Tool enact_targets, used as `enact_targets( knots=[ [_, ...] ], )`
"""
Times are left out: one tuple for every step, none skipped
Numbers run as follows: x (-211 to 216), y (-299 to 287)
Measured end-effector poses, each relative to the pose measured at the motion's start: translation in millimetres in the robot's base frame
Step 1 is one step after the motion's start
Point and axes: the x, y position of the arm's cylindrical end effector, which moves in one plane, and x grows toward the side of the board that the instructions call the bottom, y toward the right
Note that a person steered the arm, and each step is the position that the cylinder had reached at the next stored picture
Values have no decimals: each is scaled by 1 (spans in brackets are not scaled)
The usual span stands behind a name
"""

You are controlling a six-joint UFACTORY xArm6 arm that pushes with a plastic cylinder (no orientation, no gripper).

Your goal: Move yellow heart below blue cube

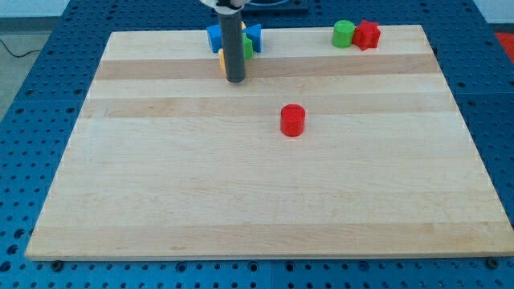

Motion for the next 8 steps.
enact_targets(
  knots=[
    [1, -10],
    [10, -10],
    [10, -5],
    [3, 1],
    [-11, -4],
    [-15, -18],
    [-15, -19],
    [-15, -19]
  ],
)
